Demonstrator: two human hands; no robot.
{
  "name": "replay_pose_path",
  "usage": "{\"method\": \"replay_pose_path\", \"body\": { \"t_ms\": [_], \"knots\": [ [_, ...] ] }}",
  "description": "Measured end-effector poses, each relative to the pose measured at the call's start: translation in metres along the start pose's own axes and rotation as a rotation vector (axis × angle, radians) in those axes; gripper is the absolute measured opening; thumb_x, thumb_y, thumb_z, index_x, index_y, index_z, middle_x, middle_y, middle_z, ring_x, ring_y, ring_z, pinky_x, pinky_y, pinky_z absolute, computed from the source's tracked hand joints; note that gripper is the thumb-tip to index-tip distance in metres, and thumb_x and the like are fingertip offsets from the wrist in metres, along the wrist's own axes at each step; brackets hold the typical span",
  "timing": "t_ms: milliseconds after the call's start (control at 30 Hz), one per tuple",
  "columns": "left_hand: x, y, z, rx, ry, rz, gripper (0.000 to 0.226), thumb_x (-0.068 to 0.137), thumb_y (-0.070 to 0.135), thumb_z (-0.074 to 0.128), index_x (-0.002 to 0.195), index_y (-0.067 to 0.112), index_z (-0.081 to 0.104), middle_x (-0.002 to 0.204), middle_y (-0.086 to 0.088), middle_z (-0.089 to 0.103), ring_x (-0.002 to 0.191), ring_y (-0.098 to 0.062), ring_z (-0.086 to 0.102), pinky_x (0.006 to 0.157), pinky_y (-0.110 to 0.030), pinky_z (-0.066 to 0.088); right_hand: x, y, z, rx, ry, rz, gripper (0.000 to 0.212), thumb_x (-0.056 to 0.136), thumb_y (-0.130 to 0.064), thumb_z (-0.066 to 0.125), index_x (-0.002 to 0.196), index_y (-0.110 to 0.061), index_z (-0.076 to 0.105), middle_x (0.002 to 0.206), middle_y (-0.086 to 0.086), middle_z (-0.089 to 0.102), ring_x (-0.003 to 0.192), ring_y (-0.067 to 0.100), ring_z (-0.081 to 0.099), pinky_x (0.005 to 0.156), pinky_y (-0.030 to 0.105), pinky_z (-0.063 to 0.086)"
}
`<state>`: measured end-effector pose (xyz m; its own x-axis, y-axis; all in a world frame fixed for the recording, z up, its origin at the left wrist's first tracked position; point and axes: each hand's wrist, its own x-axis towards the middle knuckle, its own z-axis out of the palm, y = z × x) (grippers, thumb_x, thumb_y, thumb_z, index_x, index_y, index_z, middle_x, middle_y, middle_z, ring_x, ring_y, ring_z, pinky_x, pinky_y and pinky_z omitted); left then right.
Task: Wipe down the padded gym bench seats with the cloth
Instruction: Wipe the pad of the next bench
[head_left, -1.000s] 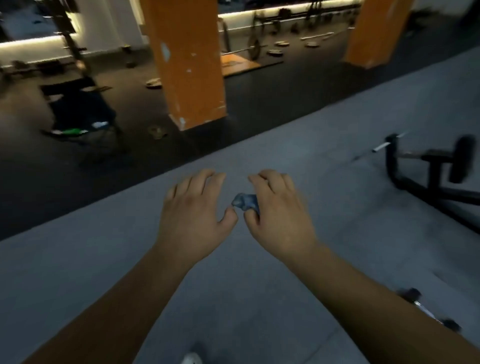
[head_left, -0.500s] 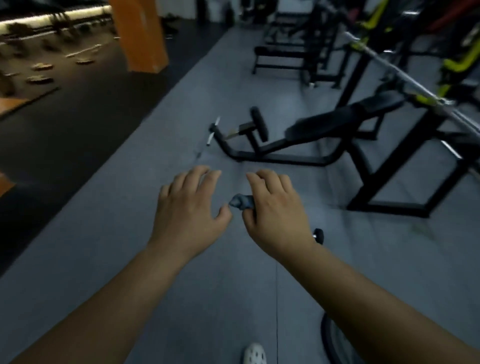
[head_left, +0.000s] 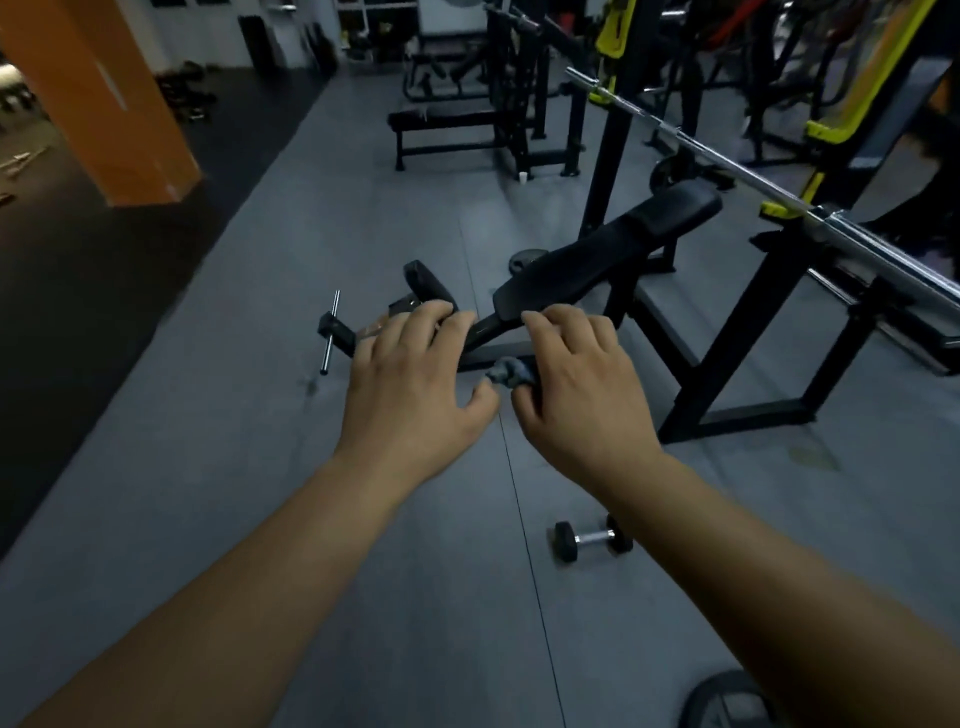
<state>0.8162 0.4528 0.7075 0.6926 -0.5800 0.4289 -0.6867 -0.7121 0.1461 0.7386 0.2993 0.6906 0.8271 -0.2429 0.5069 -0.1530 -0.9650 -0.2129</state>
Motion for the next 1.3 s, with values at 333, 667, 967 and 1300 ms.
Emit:
{"method": "replay_pose_path", "body": {
  "t_ms": [333,667,967,1300],
  "knots": [
    [0.214,-0.109,0.099,-0.027,-0.02,0.073,0.062,0.084,0.051,0.048,0.14,0.026,0.044,0.144,0.004,0.045,0.13,-0.021,0.042,0.106,-0.044,0.034,0.207,0.052,0.118,-0.113,0.01,0.07,0.058,0.084,-0.036,0.047,0.135,-0.009,0.051,0.131,0.01,0.052,0.113,0.028,0.047,0.093,0.039,0.047],
    [0.475,-0.139,0.213,-0.124,-0.108,0.287,0.064,0.085,0.053,0.05,0.142,0.027,0.042,0.147,0.003,0.042,0.132,-0.021,0.041,0.107,-0.043,0.034,0.407,0.169,0.198,-0.241,0.002,0.284,0.064,0.088,-0.038,0.057,0.145,-0.012,0.045,0.139,0.007,0.047,0.12,0.028,0.044,0.097,0.04,0.046],
    [0.686,-0.089,0.383,-0.239,-0.172,0.332,0.063,0.086,0.051,0.046,0.143,0.025,0.043,0.146,0.003,0.041,0.132,-0.019,0.04,0.106,-0.04,0.04,0.547,0.366,0.3,-0.263,-0.093,0.372,0.062,0.086,-0.037,0.055,0.142,-0.012,0.048,0.137,0.008,0.049,0.118,0.027,0.045,0.098,0.04,0.046],
    [0.874,-0.044,0.556,-0.422,-0.273,0.276,0.06,0.085,0.05,0.049,0.139,0.023,0.047,0.142,0.003,0.047,0.125,-0.02,0.047,0.1,-0.041,0.046,0.699,0.55,0.377,-0.344,-0.232,0.402,0.062,0.084,-0.039,0.041,0.137,-0.01,0.052,0.134,0.009,0.053,0.116,0.031,0.049,0.097,0.042,0.047]
  ]
}}
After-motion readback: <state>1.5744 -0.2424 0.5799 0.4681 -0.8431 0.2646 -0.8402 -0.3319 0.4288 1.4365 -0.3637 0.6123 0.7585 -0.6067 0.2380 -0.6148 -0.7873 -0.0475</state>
